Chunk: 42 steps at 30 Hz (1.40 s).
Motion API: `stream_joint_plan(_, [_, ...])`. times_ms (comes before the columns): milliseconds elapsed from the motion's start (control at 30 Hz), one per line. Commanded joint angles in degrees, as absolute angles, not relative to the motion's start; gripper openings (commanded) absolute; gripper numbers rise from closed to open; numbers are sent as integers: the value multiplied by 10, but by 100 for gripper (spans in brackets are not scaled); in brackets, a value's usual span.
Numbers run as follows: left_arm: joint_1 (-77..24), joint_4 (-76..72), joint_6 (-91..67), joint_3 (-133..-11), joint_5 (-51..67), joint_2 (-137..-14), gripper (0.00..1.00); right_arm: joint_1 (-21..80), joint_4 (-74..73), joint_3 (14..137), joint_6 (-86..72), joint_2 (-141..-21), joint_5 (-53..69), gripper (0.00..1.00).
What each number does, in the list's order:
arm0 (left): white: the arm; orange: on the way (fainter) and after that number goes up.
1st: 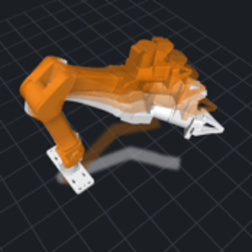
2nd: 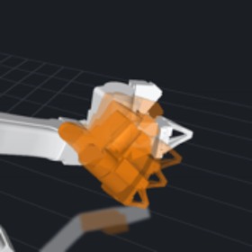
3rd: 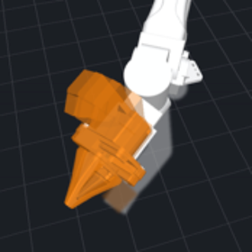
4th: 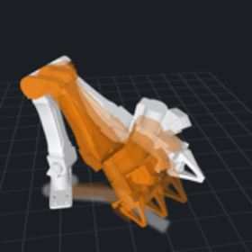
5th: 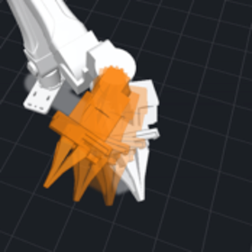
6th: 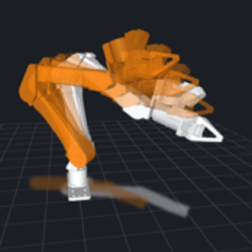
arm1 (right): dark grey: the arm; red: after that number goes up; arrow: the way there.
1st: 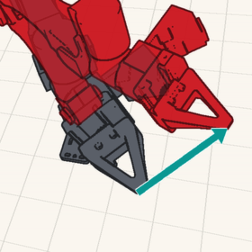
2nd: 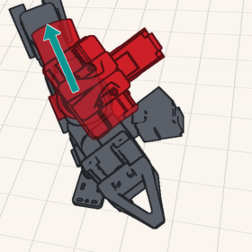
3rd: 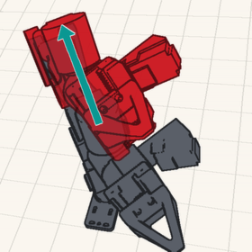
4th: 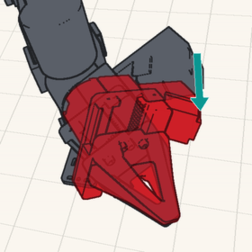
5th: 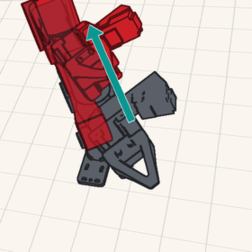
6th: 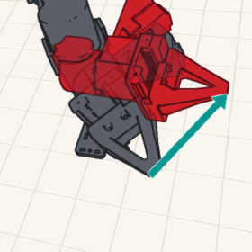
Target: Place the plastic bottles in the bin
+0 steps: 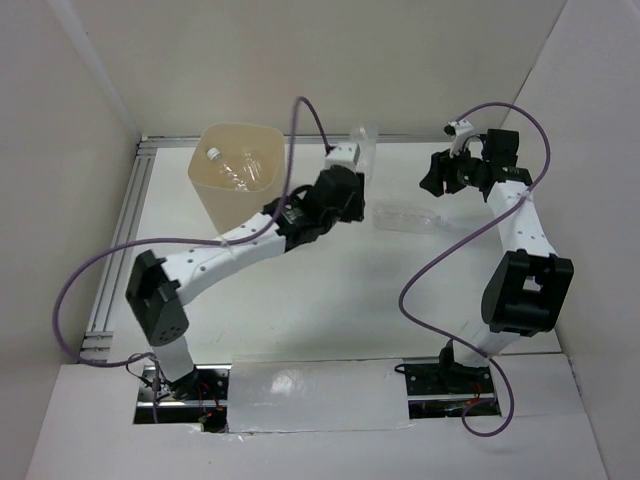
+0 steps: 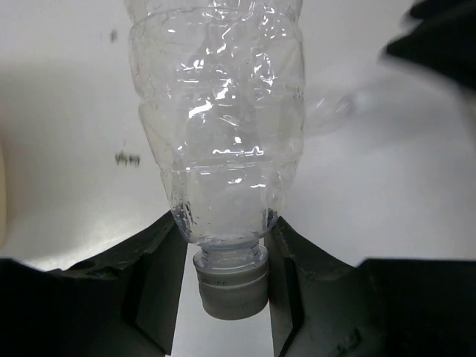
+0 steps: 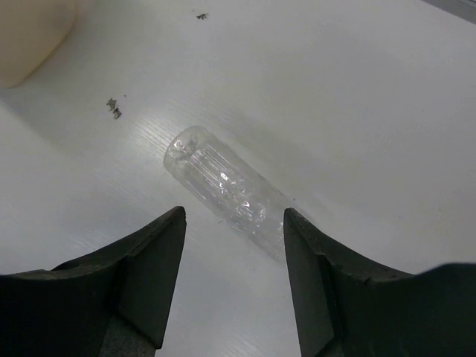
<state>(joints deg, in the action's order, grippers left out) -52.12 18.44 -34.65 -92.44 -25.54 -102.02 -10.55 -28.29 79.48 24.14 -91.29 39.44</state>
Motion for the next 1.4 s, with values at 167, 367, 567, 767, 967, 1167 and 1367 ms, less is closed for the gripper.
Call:
stream_joint_plan(167, [-427,292,-327,-1005,-230,-872,0,-115,-265,795,257,-909,382,69])
stream_joint_plan(367, [-310,387,-344,-960,-195,-807,0,-115,-260,774,257,-897,393,71])
stream_joint_plan(567, [-244,400,-361,-947,-155,-802,0,-115,-255,768,257,-897,398,72])
stream_joint_plan(767, [-214,419,-361,-952,-149,-840,3,-120,-255,763,257,-892,403,75])
stream_joint_plan(967, [-203,427,-367,-974,-127,-878,30,-126,-255,758,257,-887,402,93])
stream_joint_plan(1167, [-203,427,-373,-969,-127,-878,77,-131,-255,758,267,-887,402,100])
stream_joint_plan(1367, [-208,421,-367,-988,-114,-849,100,-148,-279,765,327,-907,409,100])
